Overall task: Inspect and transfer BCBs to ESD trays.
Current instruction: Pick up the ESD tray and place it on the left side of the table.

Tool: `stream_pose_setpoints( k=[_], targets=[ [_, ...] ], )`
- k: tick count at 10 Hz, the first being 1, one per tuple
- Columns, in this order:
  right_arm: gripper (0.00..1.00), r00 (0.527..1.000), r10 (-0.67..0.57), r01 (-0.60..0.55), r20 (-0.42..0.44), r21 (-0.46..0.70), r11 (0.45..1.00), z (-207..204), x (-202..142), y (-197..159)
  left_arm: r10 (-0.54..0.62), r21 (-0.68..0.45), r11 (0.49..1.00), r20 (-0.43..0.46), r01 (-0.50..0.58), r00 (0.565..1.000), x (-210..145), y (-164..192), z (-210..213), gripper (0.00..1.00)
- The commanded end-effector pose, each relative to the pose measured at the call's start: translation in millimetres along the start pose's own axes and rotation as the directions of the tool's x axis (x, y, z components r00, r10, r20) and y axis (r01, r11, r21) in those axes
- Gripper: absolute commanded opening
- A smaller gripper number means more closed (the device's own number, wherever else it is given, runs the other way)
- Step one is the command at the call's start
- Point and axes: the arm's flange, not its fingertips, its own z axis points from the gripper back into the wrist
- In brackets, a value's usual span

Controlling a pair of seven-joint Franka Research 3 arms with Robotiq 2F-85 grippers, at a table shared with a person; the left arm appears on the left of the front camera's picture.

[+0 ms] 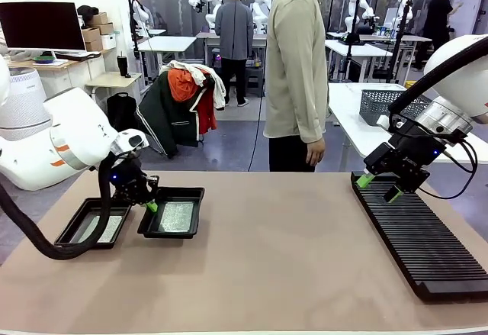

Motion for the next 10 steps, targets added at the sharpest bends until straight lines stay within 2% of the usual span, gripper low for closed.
stream_pose_setpoints(
  k=[1,8,9,10],
  targets=[
    [1.0,1.0,-0.021,0.021,0.014,0.0,1.0,-1.1,-0.4,2.0,-0.001,-0.018,1.0,0.021,0.001,1.0,-8.9,18.0,-2.0,0.0],
    [1.0,1.0,-0.021,0.021,0.014,0.0,1.0,-1.1,-0.4,2.0,0.018,0.007,1.0,0.05,-0.019,0.999,-11.4,50.1,-24.2,0.0],
    [1.0,1.0,-0.021,0.021,0.014,0.0,1.0,-1.1,-0.4,2.0,-0.001,0.006,1.0,0.044,0.001,0.999,-11.9,51.8,-25.5,0.0],
    [1.0,1.0,-0.021,0.021,0.014,0.0,1.0,-1.1,-0.4,2.0,0.034,0.037,0.999,0.02,-0.035,0.999,-7.4,38.9,-20.2,0.0]
  ],
)
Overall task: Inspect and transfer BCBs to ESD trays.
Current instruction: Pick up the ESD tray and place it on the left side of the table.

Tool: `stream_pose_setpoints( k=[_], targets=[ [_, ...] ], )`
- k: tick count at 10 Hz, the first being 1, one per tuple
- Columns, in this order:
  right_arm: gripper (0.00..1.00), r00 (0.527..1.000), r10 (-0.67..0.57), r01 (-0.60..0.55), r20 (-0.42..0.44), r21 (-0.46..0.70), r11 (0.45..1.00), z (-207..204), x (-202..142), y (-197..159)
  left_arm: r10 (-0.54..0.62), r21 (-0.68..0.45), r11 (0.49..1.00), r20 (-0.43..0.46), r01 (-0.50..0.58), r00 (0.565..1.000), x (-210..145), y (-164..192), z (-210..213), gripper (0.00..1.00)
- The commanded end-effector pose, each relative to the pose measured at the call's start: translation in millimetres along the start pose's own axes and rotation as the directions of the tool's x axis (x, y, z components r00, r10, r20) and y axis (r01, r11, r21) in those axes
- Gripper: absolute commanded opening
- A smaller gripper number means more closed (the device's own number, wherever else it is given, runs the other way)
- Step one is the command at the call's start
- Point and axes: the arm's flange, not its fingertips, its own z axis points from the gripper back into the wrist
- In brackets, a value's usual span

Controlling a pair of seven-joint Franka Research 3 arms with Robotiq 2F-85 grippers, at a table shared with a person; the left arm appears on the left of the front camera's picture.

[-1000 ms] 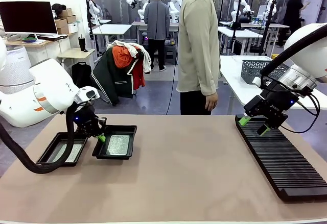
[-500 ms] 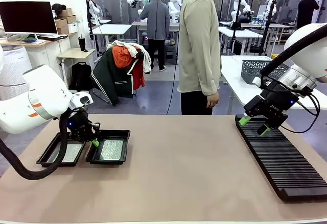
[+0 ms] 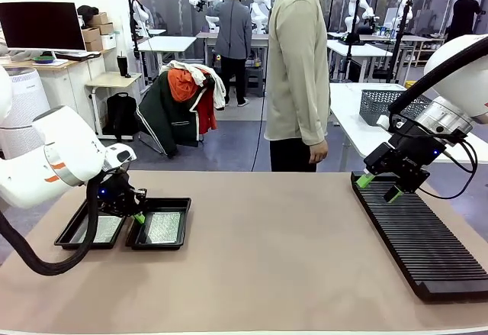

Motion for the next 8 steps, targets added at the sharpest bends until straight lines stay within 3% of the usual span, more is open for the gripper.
stream_pose_setpoints(
  k=[1,4,8],
  targets=[
    [1.0,1.0,-0.021,0.021,0.014,0.0,1.0,-1.1,-0.4,2.0,0.009,0.005,1.0,-0.001,-0.009,1.0,0.1,-2.3,1.9,0.0],
    [1.0,1.0,-0.021,0.021,0.014,0.0,1.0,-1.1,-0.4,2.0,0.009,0.005,1.0,-0.001,-0.009,1.0,0.1,-2.3,1.9,0.0],
    [1.0,1.0,-0.021,0.021,0.014,0.0,1.0,-1.1,-0.4,2.0,-0.002,0.039,0.999,0.002,0.002,1.0,-1.5,-13.9,5.3,0.39]
  ],
)
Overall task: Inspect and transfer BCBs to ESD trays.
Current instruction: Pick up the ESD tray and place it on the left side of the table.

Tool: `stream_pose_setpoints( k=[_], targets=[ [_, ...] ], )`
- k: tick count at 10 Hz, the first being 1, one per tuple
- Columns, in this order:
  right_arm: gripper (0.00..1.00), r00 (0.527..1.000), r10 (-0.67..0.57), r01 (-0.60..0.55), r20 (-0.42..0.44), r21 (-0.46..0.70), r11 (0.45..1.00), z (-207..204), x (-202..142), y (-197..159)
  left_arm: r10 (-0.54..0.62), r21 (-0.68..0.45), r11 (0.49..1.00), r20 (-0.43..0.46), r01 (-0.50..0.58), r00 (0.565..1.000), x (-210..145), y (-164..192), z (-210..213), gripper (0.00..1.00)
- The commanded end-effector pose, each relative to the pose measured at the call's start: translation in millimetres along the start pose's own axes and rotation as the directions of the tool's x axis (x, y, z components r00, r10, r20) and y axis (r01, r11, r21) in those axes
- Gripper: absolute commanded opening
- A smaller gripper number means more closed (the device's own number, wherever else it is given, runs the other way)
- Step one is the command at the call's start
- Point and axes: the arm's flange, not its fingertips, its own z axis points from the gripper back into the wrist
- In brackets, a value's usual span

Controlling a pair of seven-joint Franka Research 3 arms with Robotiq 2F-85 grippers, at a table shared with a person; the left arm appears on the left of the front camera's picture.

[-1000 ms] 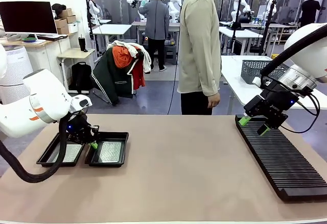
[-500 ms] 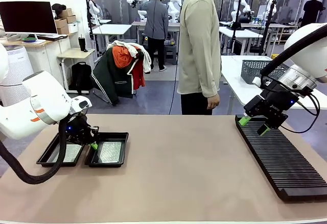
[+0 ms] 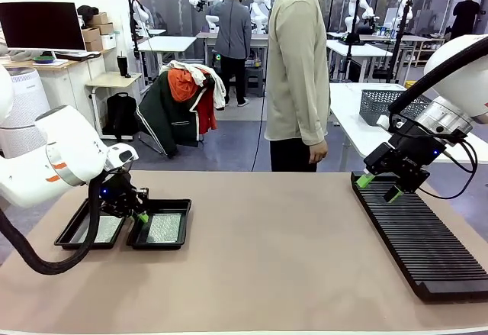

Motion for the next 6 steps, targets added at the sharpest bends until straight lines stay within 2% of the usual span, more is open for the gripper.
stream_pose_setpoints(
  k=[1,2,3,4,5,6],
  targets=[
    [1.0,1.0,-0.021,0.021,0.014,0.0,1.0,-1.1,-0.4,2.0,0.0,0.045,0.999,0.011,-0.001,1.0,-2.9,-13.7,9.3,0.45],
    [1.0,1.0,-0.021,0.021,0.014,0.0,1.0,-1.1,-0.4,2.0,-0.006,0.065,0.998,0.019,0.005,1.0,-4.6,-21.1,16.2,0.57],
    [1.0,1.0,-0.021,0.021,0.014,0.0,1.0,-1.1,-0.4,2.0,-0.011,0.094,0.996,0.023,0.009,1.0,-6.0,-30.1,25.8,0.46],
    [1.0,1.0,-0.021,0.021,0.014,0.0,1.0,-1.1,-0.4,2.0,-0.014,0.126,0.992,0.022,0.012,1.0,-7.2,-38.1,35.1,0.76],
    [1.0,1.0,-0.021,0.021,0.014,0.0,1.0,-1.1,-0.4,2.0,-0.023,0.158,0.987,0.016,0.02,1.0,-8.3,-45.4,43.4,0.64],
    [1.0,1.0,-0.021,0.021,0.014,0.0,1.0,-1.1,-0.4,2.0,-0.033,0.206,0.978,0.004,0.031,0.999,-10.6,-54.0,54.9,0.94]
  ],
)
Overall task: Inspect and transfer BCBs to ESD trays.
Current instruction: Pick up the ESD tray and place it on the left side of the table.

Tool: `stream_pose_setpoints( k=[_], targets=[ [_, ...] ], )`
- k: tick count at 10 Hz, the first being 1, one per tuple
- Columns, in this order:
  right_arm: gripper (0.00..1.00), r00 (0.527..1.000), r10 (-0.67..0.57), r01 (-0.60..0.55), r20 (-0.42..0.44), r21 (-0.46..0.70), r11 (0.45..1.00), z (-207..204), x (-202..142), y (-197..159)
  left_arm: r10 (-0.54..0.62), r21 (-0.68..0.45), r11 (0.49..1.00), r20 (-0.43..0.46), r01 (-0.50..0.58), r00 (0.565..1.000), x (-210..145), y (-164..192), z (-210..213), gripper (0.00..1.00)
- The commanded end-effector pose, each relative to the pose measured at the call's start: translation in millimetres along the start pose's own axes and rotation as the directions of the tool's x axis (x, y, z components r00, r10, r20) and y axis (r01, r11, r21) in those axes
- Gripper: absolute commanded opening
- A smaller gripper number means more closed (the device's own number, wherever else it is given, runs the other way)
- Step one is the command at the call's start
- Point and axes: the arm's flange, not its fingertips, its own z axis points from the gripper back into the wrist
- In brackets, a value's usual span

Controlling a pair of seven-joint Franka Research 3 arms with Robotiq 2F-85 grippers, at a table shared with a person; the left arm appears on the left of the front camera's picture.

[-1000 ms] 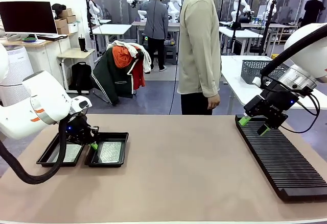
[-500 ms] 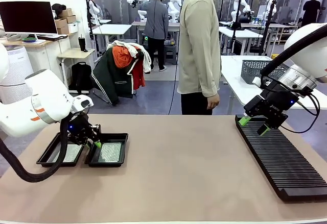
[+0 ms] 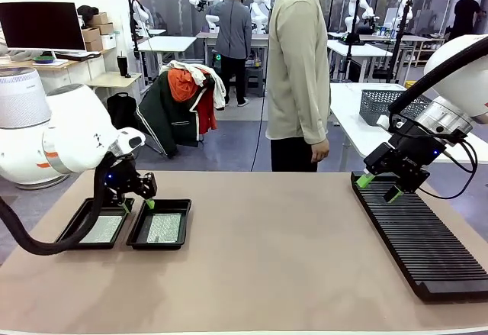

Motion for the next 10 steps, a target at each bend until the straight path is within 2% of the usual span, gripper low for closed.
stream_pose_setpoints(
  k=[1,2,4,8,10],
  targets=[
    [1.0,1.0,-0.021,0.021,0.014,0.0,1.0,-1.1,-0.4,2.0,-0.011,0.098,0.995,-0.043,0.015,0.999,-8.9,-14.9,28.6,0.82],
    [1.0,1.0,-0.021,0.021,0.014,0.0,1.0,-1.1,-0.4,2.0,-0.022,0.129,0.991,-0.069,0.031,0.997,-11.1,-21.2,43.6,1.0],
    [1.0,1.0,-0.021,0.021,0.014,0.0,1.0,-1.1,-0.4,2.0,-0.059,0.206,0.975,-0.126,0.084,0.99,-14.5,-30.2,63.8,1.0],
    [1.0,1.0,-0.021,0.021,0.014,0.0,1.0,-1.1,-0.4,2.0,-0.063,0.186,0.979,-0.119,0.084,0.991,-16.2,-35.3,81.0,1.0],
    [1.0,1.0,-0.021,0.021,0.014,0.0,1.0,-1.1,-0.4,2.0,-0.073,0.191,0.977,-0.127,0.096,0.989,-17.1,-36.0,76.2,1.0]
  ],
)
